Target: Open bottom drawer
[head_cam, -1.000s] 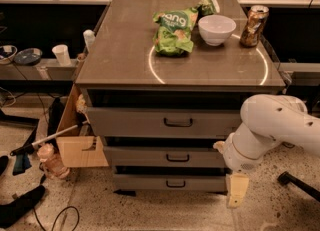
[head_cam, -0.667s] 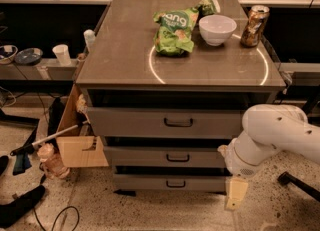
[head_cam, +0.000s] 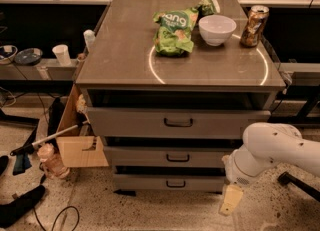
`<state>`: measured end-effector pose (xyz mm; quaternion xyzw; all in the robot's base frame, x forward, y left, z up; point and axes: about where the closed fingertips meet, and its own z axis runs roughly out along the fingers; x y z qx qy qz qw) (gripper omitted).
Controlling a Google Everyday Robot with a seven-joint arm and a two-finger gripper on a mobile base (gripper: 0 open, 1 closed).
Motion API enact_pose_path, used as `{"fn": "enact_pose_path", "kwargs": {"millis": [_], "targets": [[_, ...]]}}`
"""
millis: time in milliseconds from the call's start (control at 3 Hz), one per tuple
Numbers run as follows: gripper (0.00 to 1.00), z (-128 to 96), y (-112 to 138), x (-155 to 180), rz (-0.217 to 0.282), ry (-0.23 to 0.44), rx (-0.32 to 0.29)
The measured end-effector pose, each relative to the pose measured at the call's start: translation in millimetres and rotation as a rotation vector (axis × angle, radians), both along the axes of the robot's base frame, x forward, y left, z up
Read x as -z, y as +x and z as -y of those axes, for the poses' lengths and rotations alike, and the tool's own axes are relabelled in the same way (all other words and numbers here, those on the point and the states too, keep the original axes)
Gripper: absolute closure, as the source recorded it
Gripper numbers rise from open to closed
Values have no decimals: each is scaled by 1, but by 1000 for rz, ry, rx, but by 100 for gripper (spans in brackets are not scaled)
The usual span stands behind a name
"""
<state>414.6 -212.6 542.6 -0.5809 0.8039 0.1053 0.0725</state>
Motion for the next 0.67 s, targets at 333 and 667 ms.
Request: {"fn": "enact_pose_path", "kwargs": {"millis": [333,667], "targets": [[0,1,1,3,-1,2,0],[0,4,3,21,-4,12,2]]}}
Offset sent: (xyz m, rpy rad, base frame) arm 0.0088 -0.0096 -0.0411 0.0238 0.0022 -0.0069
